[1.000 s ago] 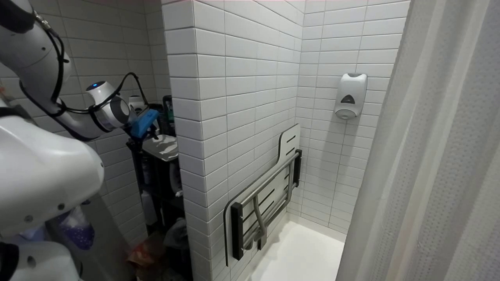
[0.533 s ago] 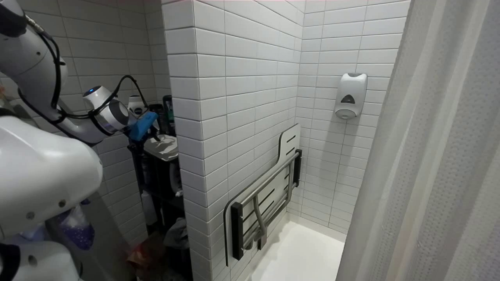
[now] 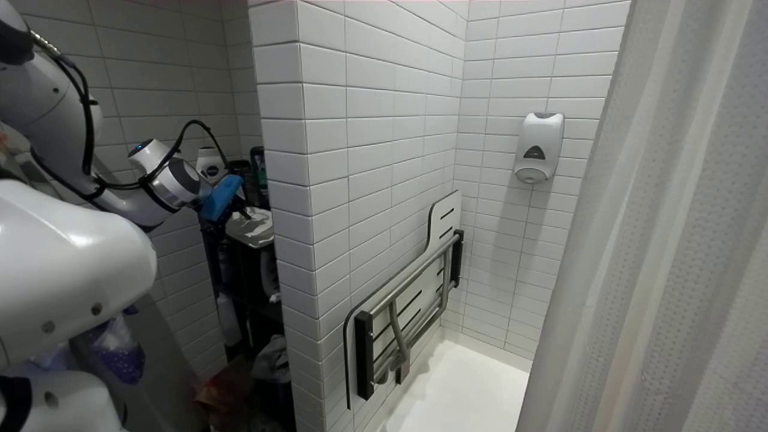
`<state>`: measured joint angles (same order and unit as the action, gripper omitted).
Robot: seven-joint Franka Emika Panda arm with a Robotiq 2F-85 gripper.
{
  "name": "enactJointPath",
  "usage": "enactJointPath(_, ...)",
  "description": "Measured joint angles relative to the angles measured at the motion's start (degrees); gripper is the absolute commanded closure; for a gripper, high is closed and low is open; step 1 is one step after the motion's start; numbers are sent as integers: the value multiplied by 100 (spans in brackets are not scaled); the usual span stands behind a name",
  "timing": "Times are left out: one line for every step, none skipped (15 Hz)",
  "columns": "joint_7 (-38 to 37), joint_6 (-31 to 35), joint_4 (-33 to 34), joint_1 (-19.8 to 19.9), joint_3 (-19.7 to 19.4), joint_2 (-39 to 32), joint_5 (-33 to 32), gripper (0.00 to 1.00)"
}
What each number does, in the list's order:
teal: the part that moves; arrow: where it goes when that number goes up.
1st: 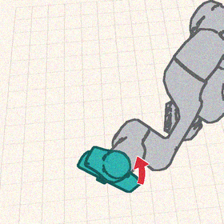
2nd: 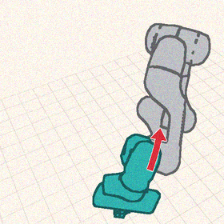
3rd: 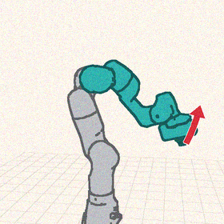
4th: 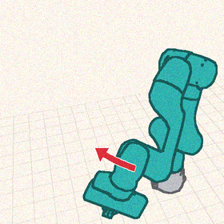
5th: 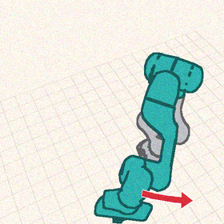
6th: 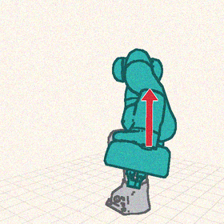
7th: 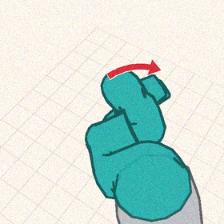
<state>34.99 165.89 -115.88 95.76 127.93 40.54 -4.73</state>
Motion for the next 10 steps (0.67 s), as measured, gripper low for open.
enactJointPath(-68,1,13,-21,-31,38,-47,0)
enactJointPath(-129,2,28,-42,-63,78,-90,22)
enactJointPath(-185,2,43,-62,-89,114,-123,26)
enactJointPath(-236,3,55,-77,-107,144,-166,31)
enactJointPath(-296,3,64,-90,-117,165,-202,39)
enactJointPath(-335,3,73,-102,-129,189,-219,47)
enactJointPath(-375,3,82,-114,-145,209,-233,54)
enactJointPath(-413,3,91,-121,-159,224,-253,64)
enactJointPath(-445,3,108,-124,-172,241,-276,70)
enactJointPath(-486,6,124,-128,-193,256,-298,78)
